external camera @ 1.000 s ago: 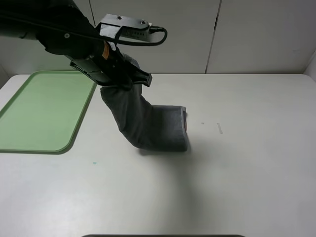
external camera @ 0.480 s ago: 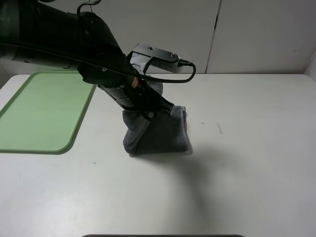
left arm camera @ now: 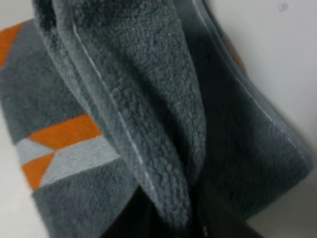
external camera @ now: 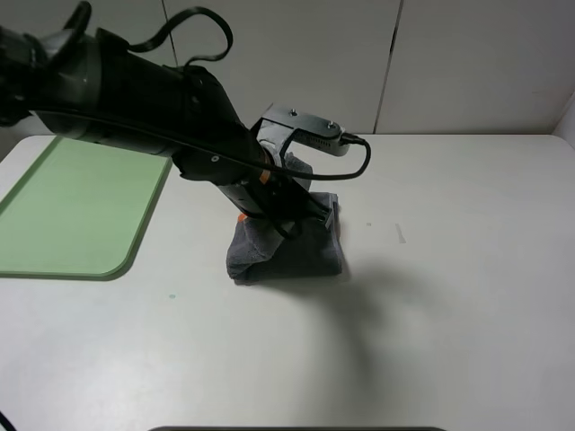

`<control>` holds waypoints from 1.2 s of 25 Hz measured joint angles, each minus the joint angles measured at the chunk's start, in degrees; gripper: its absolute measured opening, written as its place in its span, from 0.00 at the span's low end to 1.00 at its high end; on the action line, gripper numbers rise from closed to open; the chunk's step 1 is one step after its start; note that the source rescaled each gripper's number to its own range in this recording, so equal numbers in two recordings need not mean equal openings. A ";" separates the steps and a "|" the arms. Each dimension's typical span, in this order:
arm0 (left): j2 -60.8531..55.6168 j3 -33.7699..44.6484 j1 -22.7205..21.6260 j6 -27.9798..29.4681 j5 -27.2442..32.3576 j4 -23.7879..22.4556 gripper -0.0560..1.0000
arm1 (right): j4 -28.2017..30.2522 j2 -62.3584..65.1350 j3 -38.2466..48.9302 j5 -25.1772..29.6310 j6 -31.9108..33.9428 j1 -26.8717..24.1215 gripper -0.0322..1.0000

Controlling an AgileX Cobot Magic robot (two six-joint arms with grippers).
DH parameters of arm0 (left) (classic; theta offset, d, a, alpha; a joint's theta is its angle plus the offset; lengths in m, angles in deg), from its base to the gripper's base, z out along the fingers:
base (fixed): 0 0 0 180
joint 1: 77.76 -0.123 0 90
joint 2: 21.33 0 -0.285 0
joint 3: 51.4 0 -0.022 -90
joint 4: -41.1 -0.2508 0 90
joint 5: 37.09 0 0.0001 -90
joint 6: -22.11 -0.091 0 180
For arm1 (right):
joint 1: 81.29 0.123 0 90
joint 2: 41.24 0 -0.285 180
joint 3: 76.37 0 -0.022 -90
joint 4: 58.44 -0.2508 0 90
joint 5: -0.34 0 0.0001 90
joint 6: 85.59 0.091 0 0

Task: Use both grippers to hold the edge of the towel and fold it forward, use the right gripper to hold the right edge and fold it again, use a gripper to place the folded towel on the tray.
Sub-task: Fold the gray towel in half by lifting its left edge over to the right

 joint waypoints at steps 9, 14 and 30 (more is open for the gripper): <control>2.79 0.00 0.59 -0.24 -8.85 0.00 0.13 | 0.00 0.00 0.00 0.00 0.00 0.00 1.00; 3.95 0.00 0.59 -0.24 -10.29 0.00 0.18 | 0.00 0.00 0.00 0.00 0.00 0.00 1.00; 4.35 0.00 0.59 -0.24 -13.28 0.00 1.00 | 0.00 0.00 0.00 0.00 0.00 0.00 1.00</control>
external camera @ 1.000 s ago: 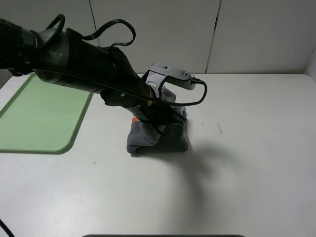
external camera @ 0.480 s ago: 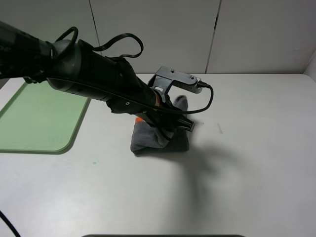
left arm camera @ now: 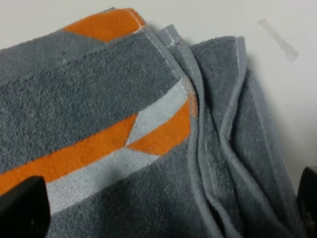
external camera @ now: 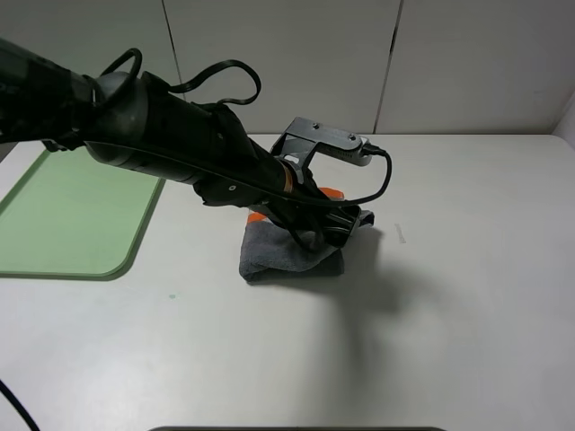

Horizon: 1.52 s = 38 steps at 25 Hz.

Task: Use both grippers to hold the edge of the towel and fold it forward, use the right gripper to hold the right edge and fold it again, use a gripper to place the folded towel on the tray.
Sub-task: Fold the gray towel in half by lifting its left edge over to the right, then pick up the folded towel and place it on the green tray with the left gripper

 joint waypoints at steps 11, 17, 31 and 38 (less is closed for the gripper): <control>-5.21 0.00 -1.15 0.00 5.12 0.00 1.00 | 0.00 0.00 0.00 0.00 0.00 0.00 1.00; -5.44 0.00 -3.48 0.00 12.79 3.22 1.00 | 0.00 0.00 0.00 0.00 0.00 0.00 1.00; -5.44 7.06 -8.93 3.03 8.17 7.38 1.00 | 0.00 0.00 0.00 -0.06 0.00 0.00 1.00; -0.63 7.94 -9.57 3.06 1.87 8.84 1.00 | 0.00 0.00 0.00 -0.06 0.00 0.00 1.00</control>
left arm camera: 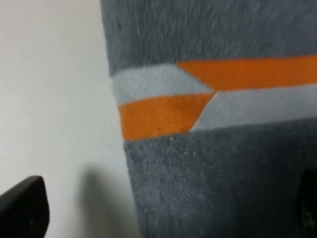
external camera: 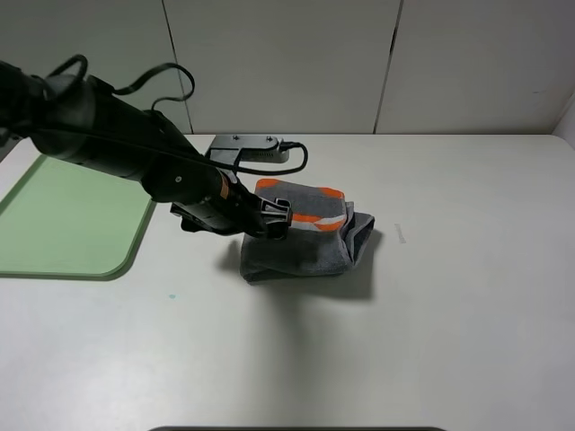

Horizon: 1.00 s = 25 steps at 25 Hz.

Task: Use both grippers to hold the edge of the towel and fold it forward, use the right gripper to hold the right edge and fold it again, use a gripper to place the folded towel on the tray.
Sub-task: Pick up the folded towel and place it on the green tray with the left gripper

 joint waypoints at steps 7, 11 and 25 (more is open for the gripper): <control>2.72 0.00 0.00 0.00 -2.47 0.66 1.00 | 0.00 0.00 0.00 0.00 0.00 0.00 1.00; 2.72 0.00 -0.10 0.00 -2.48 0.67 1.00 | 0.00 0.00 0.00 0.00 0.00 0.00 1.00; 4.93 -0.67 -0.23 -0.28 -3.64 -0.15 1.00 | 0.00 0.00 0.00 0.00 0.00 0.00 1.00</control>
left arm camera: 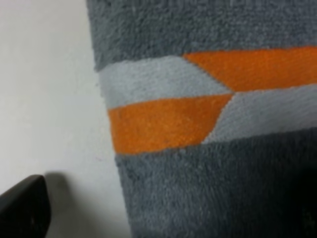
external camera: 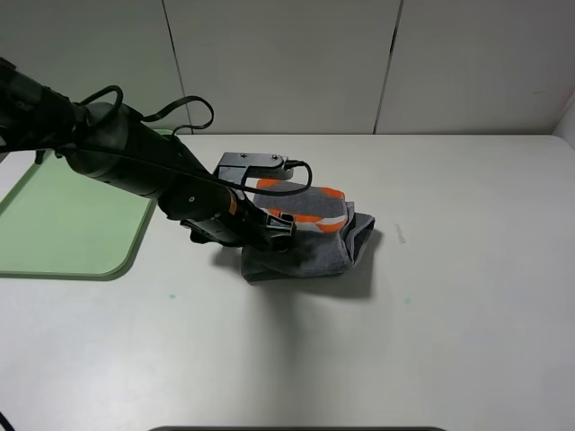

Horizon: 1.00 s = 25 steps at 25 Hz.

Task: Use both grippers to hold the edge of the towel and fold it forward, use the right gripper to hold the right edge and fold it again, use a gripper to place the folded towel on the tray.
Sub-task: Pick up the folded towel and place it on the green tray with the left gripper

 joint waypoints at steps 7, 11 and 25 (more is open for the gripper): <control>0.30 -0.06 0.00 -0.22 -0.69 -0.22 0.90 | 0.00 0.00 0.00 0.00 0.00 0.00 1.00; 0.53 -0.06 0.00 -0.15 -1.95 -0.16 0.66 | 0.00 0.00 0.00 0.00 0.00 0.00 1.00; 0.97 -0.06 0.24 0.05 -4.11 0.28 0.20 | 0.00 0.00 0.00 0.00 0.00 0.00 1.00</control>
